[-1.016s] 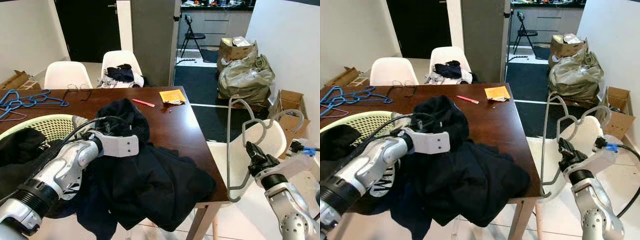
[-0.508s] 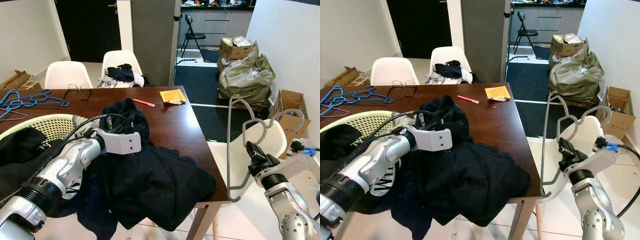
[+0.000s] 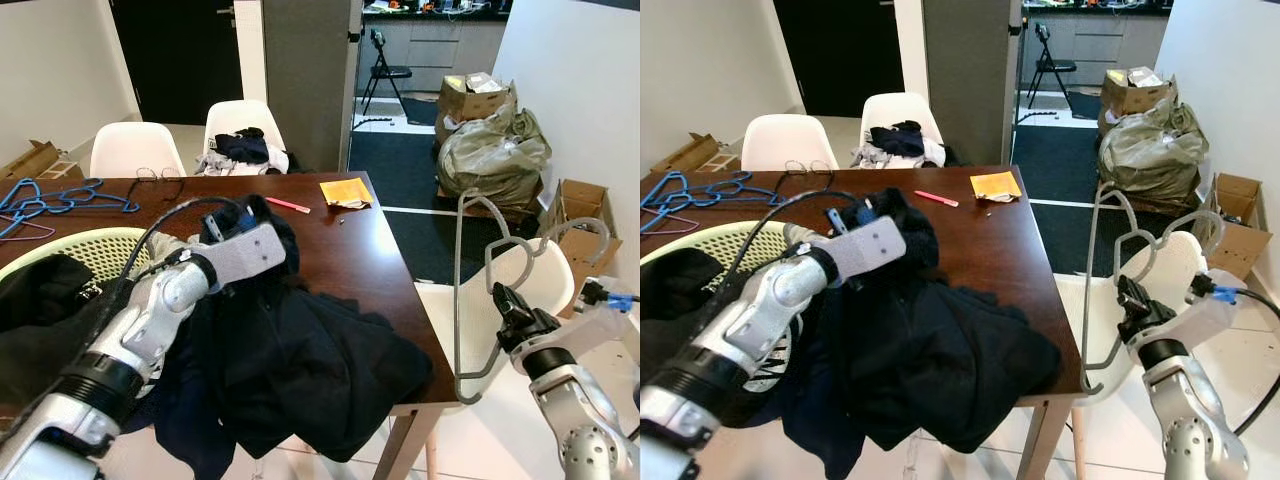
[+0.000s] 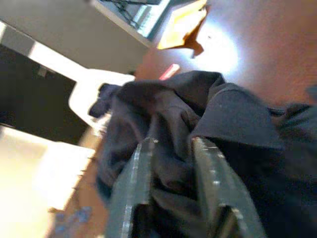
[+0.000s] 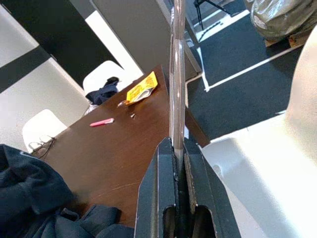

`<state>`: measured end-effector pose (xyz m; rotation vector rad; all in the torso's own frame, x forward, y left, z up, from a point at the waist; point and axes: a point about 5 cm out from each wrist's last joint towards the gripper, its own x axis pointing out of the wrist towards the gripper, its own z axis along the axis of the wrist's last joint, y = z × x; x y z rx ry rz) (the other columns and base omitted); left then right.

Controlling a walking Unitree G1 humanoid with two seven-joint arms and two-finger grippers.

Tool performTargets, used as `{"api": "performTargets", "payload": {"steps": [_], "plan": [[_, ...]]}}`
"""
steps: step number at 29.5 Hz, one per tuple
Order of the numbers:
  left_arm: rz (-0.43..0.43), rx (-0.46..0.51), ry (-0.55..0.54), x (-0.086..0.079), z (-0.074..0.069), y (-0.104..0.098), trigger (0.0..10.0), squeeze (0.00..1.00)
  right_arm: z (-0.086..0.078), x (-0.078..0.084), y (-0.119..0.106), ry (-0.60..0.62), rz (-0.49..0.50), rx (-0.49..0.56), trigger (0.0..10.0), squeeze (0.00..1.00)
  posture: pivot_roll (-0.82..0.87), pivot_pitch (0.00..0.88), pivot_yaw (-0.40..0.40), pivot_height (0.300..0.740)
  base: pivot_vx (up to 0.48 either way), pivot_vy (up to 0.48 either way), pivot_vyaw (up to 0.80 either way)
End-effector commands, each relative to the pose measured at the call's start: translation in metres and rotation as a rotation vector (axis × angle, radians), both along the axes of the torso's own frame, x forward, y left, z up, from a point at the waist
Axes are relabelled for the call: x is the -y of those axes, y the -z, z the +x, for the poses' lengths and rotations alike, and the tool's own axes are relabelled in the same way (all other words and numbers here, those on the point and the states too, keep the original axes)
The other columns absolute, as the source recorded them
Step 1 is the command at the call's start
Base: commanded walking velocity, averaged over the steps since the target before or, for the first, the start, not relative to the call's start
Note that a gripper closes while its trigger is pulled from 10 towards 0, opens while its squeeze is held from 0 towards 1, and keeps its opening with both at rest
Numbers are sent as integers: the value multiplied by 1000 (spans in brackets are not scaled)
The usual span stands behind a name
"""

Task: Hang hanger

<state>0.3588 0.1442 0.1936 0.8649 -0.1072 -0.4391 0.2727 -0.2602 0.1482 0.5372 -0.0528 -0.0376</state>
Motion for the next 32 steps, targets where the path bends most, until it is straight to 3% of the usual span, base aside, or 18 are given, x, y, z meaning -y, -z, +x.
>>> {"api": "performTargets", "payload": {"steps": [1,5,6,7,17,23,24,25,26,32], "plan": [[-25,-89,-11,-3,-3,15,10000,1000,-1,-1,-1,0,10,5,10000,0,-19,14,4,740,0,0,0],[-5,-122,-22,-3,-3,24,10000,1000,-1,-1,-1,0,11,6,10000,0,-19,14,4,740,0,0,0],[-5,-135,-26,-2,-3,27,10000,690,-1,-1,-1,1,11,5,10000,0,-21,13,5,740,0,0,0],[-4,-158,-27,-2,-2,29,10000,0,-2,-1,-1,1,11,5,10000,0,-21,13,5,740,0,0,0],[-20,-272,-36,-1,-1,39,10000,0,-2,-1,-1,2,11,5,10000,0,-22,13,6,740,0,0,0],[-19,-233,-20,3,3,37,10000,0,-2,-1,0,2,11,5,10000,0,-25,11,8,740,0,0,0],[-22,-212,-11,5,5,36,4431,0,-2,-1,-1,2,11,5,10000,0,-28,11,9,740,0,0,0],[-22,-212,-11,5,5,36,4431,0,-2,-1,-1,2,11,5,10000,0,-28,11,9,740,0,0,0],[-33,-199,-1,8,6,34,0,0,-2,-1,-1,3,10,6,10000,0,-28,11,9,740,0,0,0],[-30,-192,11,13,10,32,0,0,-3,0,-1,6,4,7,10000,0,-38,11,14,740,0,0,0]]}}
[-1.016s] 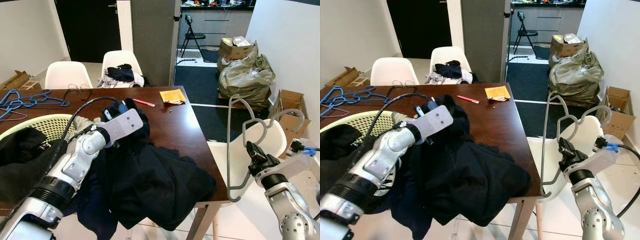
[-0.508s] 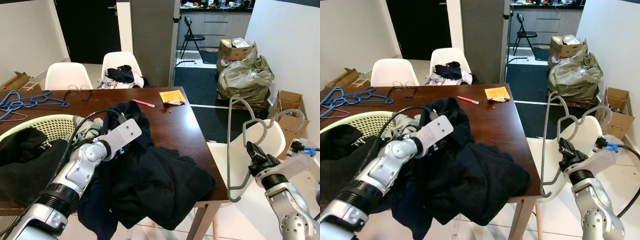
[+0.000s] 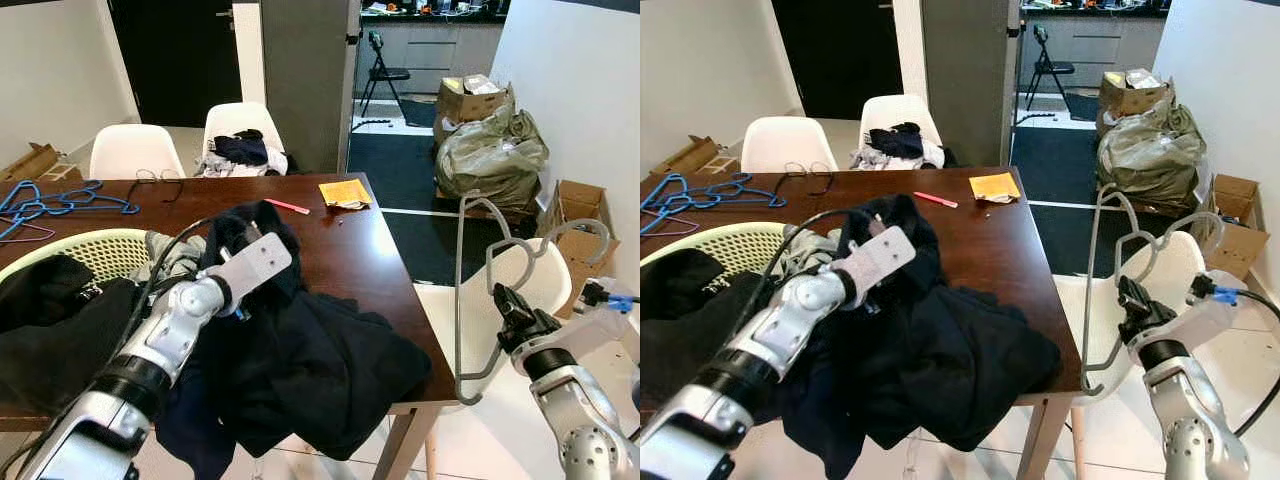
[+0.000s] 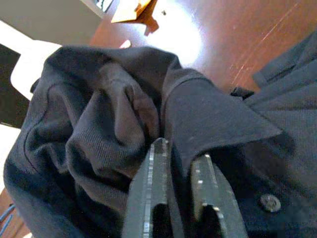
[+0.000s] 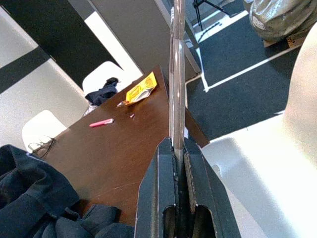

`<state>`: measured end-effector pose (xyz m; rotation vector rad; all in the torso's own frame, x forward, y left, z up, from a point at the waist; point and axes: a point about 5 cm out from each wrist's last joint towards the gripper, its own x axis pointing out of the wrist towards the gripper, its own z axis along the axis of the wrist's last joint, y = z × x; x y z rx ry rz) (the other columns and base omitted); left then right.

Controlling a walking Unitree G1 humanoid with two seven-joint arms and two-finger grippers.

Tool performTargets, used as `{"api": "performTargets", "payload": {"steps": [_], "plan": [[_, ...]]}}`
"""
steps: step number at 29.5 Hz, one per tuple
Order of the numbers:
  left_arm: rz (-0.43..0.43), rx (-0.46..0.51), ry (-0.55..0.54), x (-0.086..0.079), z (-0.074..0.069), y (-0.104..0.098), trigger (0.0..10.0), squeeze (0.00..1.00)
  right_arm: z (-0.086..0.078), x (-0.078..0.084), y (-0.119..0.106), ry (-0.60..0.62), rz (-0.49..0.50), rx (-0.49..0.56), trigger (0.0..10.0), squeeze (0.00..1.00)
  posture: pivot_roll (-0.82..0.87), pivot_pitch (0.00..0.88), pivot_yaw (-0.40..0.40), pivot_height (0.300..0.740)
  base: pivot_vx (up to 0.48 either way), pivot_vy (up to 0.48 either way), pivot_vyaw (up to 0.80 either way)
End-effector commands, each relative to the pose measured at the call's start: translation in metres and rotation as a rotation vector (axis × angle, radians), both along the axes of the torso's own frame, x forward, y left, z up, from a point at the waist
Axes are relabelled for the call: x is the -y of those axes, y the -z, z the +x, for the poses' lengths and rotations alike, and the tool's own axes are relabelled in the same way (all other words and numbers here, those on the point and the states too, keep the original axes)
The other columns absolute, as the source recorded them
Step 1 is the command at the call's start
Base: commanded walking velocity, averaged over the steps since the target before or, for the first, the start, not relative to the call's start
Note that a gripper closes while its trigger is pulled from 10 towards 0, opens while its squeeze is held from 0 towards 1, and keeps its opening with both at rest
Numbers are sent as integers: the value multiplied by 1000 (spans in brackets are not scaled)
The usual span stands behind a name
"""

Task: Hang hanger

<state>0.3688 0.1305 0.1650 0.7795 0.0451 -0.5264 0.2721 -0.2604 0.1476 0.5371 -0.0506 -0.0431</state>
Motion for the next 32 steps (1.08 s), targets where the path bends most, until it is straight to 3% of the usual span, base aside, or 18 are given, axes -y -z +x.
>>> {"api": "performTargets", "payload": {"steps": [1,9,10,11,12,13,14,17,18,21,23,24,25,26,29,32], "plan": [[13,-9,-3,0,1,3,0,0,-2,0,-2,2,3,10,10000,0,-38,11,14,740,0,0,0],[2,-5,-12,-3,2,1,0,0,-3,0,-2,4,3,10,10000,0,-37,11,14,740,0,0,0],[-76,-18,-27,-2,2,-3,0,0,-3,0,-2,4,4,10,10000,0,-37,11,14,740,0,0,0],[-76,-18,-27,-2,2,-3,0,0,-3,0,-2,4,4,10,10000,0,-37,11,14,740,0,0,0],[-134,-29,-37,-2,2,-5,0,0,-3,0,-2,4,5,10,10000,0,-37,9,11,740,0,0,0],[-280,-35,-20,5,2,-18,0,0,-2,0,-2,4,6,10,10000,0,-35,8,10,740,0,0,0],[-280,-35,-20,5,2,-18,0,0,-2,0,-2,4,6,10,10000,0,-35,8,10,740,0,0,0],[-625,-31,121,31,-8,-63,0,0,-1,1,-2,3,9,14,10000,0,-30,3,10,740,0,0,0],[-625,-31,121,31,-8,-63,0,0,-1,1,-2,3,9,14,10000,0,-30,3,10,740,0,0,0],[-845,-50,369,73,-37,-95,0,0,0,1,-3,3,11,33,10000,0,-28,0,10,740,0,0,0],[-845,-50,369,73,-37,-95,0,0,0,1,-3,3,11,33,10000,0,-28,0,10,740,0,0,0],[-889,-66,420,86,-46,-98,0,0,1,1,-3,4,10,35,10000,0,-29,0,10,740,0,0,0],[-905,-96,445,100,-54,-91,10000,0,1,1,-3,5,9,36,10000,0,-32,0,11,740,0,0,0],[-911,-116,456,109,-59,-86,10000,0,2,1,-4,5,8,36,10000,0,-33,0,10,740,0,0,0],[-911,-116,456,109,-59,-86,10000,0,2,1,-4,5,8,36,10000,0,-33,0,10,740,0,0,0],[-909,-169,439,118,-65,-71,10000,0,2,1,-4,7,6,37,10000,0,-30,0,7,740,-334,0,0]]}}
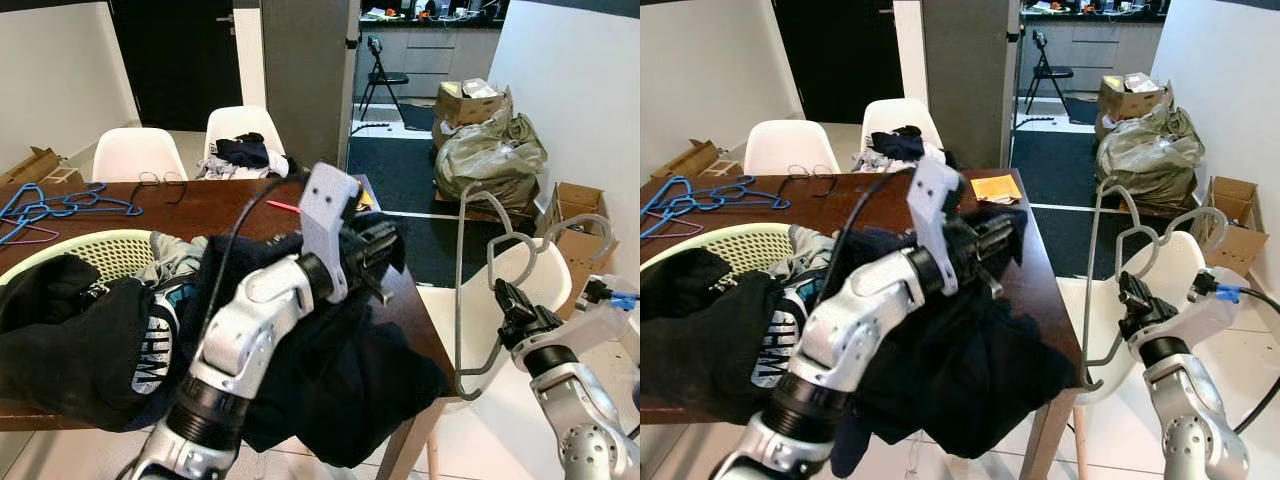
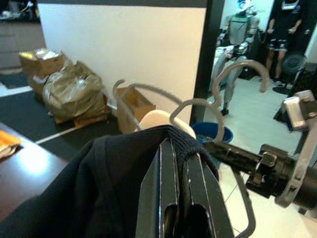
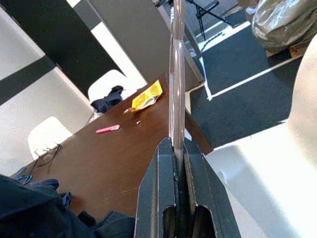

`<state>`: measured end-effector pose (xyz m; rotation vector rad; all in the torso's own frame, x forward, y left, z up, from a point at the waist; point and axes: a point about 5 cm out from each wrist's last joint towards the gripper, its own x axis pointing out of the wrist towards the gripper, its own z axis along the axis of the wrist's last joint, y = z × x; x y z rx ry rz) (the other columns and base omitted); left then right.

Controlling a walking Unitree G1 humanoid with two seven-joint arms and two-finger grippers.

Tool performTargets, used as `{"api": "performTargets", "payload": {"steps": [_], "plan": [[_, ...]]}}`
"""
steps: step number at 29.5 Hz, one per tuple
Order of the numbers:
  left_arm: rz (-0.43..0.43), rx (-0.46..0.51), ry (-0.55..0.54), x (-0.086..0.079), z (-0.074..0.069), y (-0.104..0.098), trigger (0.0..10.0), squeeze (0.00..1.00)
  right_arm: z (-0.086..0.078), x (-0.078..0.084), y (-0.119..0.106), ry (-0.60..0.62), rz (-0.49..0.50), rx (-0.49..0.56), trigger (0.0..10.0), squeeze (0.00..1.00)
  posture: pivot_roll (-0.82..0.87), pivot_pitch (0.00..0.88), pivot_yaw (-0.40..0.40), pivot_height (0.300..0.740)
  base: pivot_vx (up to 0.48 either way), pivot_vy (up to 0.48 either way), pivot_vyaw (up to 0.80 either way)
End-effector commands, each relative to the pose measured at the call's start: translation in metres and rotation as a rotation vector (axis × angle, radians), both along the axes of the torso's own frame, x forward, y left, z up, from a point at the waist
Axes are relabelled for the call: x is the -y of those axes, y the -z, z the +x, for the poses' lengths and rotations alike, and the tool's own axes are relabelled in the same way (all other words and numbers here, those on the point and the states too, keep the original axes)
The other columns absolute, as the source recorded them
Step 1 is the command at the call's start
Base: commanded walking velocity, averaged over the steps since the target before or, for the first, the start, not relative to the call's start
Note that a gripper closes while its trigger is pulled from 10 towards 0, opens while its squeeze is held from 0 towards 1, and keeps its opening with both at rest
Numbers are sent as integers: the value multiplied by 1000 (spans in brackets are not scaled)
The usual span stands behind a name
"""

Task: Hang hanger

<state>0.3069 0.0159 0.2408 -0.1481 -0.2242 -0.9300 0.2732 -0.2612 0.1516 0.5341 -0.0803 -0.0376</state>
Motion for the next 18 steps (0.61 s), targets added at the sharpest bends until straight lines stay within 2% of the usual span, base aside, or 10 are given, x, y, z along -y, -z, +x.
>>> {"api": "performTargets", "payload": {"steps": [1,4,7,12,18], "plan": [[5,-60,6,4,-6,12,10000,0,1,0,0,8,6,8,10000,0,-28,0,6,740,-480,0,0],[9,-102,5,3,-8,21,10000,0,2,0,0,11,1,8,10000,0,-26,0,4,740,-480,0,0],[33,-180,-10,-6,-15,37,10000,0,4,-1,1,13,-18,4,10000,0,-24,0,-1,740,-417,0,0],[32,-204,-25,-10,-18,42,10000,0,5,-2,1,2,-45,-4,10000,0,-23,0,-8,740,-424,0,0],[35,-215,-27,-5,-23,47,10000,0,8,-3,2,-12,-77,-17,10000,0,-27,0,-14,740,-449,0,0]]}}
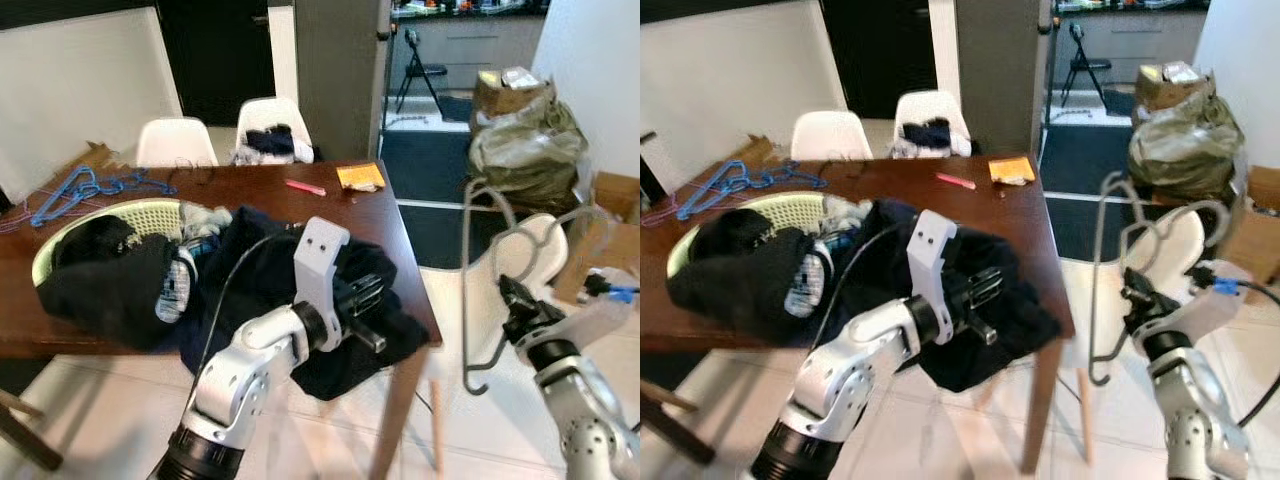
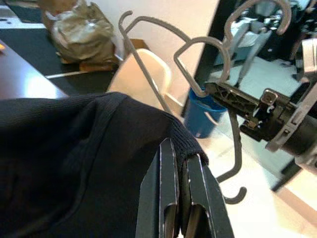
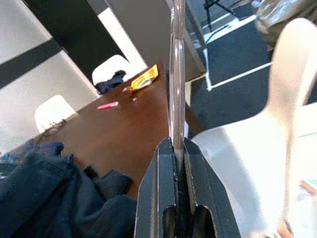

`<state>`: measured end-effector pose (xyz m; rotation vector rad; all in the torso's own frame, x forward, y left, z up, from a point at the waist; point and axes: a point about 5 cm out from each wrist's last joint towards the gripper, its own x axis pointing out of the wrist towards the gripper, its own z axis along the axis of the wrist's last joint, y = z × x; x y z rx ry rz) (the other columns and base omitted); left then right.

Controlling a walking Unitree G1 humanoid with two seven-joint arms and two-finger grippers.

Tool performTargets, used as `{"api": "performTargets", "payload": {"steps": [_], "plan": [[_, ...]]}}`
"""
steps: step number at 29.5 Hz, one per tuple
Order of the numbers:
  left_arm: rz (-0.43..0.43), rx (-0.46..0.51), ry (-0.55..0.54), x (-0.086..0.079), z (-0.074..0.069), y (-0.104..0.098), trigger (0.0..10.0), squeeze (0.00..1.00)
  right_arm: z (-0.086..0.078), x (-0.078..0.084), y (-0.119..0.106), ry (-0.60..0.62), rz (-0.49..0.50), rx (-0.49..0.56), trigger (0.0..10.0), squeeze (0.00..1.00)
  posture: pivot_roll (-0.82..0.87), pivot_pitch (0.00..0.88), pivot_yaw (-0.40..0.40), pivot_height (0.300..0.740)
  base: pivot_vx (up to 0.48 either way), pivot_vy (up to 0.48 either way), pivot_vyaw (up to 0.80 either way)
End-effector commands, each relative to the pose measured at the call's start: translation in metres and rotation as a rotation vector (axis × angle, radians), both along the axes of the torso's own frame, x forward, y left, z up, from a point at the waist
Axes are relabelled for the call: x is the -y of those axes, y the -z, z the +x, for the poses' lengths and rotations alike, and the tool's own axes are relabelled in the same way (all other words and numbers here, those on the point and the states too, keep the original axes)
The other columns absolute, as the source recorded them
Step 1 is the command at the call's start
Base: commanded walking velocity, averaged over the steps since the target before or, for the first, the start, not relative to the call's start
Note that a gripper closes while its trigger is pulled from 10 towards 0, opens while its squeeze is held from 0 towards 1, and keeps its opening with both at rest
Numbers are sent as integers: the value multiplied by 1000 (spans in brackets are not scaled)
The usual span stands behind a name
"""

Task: Hang hanger

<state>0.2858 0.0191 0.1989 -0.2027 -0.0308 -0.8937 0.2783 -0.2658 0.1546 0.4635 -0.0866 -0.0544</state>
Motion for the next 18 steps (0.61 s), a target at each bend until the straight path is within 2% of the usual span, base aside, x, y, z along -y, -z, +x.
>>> {"api": "performTargets", "payload": {"steps": [1,9,18], "plan": [[3,-24,-5,0,-3,5,10000,0,4,-8,5,-33,-12,-22,10000,0,-27,0,-14,740,-386,0,0],[9,-26,23,6,-7,5,10000,0,5,-8,6,-32,-22,-31,10000,0,-34,0,-12,740,-457,0,0],[21,-28,27,6,-7,7,10000,0,5,-7,8,-30,-33,-50,10000,0,-39,0,-12,740,-459,0,0]]}}
